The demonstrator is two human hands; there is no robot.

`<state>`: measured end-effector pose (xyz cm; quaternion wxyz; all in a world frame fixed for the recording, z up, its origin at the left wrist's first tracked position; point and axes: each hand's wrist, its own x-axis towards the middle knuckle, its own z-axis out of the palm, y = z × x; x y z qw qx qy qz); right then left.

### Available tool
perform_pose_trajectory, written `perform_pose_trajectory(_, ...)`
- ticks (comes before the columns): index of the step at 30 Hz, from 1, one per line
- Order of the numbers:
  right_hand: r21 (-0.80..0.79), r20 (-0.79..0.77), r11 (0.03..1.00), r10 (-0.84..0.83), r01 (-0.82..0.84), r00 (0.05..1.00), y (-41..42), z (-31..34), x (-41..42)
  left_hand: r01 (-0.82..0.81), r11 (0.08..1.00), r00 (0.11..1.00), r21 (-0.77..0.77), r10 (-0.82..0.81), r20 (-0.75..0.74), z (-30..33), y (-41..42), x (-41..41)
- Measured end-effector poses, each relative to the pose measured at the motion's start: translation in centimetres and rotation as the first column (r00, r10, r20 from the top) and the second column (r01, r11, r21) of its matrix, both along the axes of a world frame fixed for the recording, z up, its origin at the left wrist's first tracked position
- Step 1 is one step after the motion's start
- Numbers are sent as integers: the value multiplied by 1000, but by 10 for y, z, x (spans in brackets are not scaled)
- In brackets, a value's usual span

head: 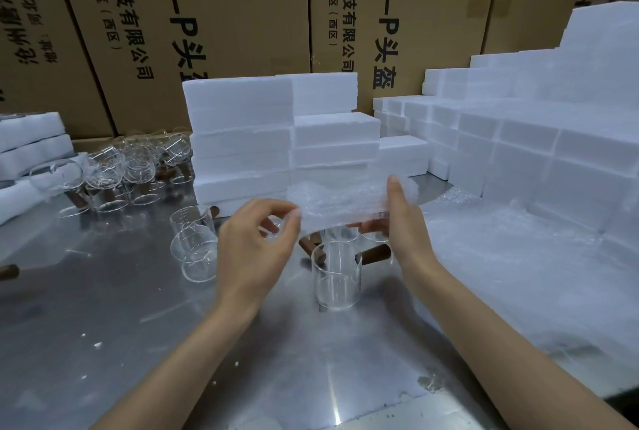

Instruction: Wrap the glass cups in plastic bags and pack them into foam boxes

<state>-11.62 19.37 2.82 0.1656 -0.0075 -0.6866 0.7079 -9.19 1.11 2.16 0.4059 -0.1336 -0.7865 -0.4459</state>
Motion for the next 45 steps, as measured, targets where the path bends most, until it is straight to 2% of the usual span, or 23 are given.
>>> perform_pose_trajectory(3,17,-3,1000,19,-19,1000,3,0,1,-47,991,999,128,49,-7,5,-3,1)
perform_pose_trajectory(8,166,-25,980,-104,107,994,11,-2,-6,-124,950,990,287,136,-23,14,-7,3)
perform_pose_trajectory(10,302,28,950,-96,83,995,14,-3,-7,-136,925,986,355,162,-44,18,-12,2)
perform_pose_trajectory(12,551,109,834,-72,0,991,13,-6,-8,-179,903,972,391,223,-72,21,-17,1)
perform_pose_trajectory(14,732,194,671,-40,-117,980,10,-12,-7,-199,892,961,406,260,-98,23,-22,-1)
perform_pose_trajectory(16,813,228,555,-24,-176,973,8,-15,-5,-221,905,951,364,283,-124,23,-25,-2)
perform_pose_trajectory(18,825,261,519,-2,-222,965,9,-14,-4,-242,945,938,220,285,-196,21,-23,-1)
perform_pose_trajectory(21,771,320,568,46,-288,946,9,-8,-4,-172,985,928,-31,152,-341,16,-17,2)
perform_pose_trajectory(24,600,365,715,156,-360,918,8,-4,-3,-194,957,907,-214,92,-410,13,-14,3)
perform_pose_trajectory(28,400,368,823,259,-404,893,12,1,1,-245,930,910,-272,124,-394,14,-17,6)
perform_pose_trajectory(31,242,355,922,205,-302,912,18,5,1,-263,891,918,-369,114,-379,13,-18,6)
perform_pose_trajectory(34,-16,284,979,200,-204,938,25,9,-2,-233,857,954,-460,109,-279,9,-16,1)
perform_pose_trajectory(36,-269,204,944,252,-193,946,29,13,-2,-196,833,976,-518,112,-189,6,-14,-1)
perform_pose_trajectory(38,-496,71,826,345,-267,936,31,18,1,-168,804,985,-571,109,-136,1,-14,-4)
perform_pose_trajectory(39,-554,-5,765,393,-330,919,31,21,4,-157,791,987,-591,106,-120,-1,-14,-6)
perform_pose_trajectory(42,-544,-108,694,500,-472,859,27,28,11,-157,778,987,-609,97,-129,-5,-11,-7)
perform_pose_trajectory(45,-367,-111,745,559,-557,822,21,29,19,-167,765,985,-622,96,-147,-7,-5,-6)
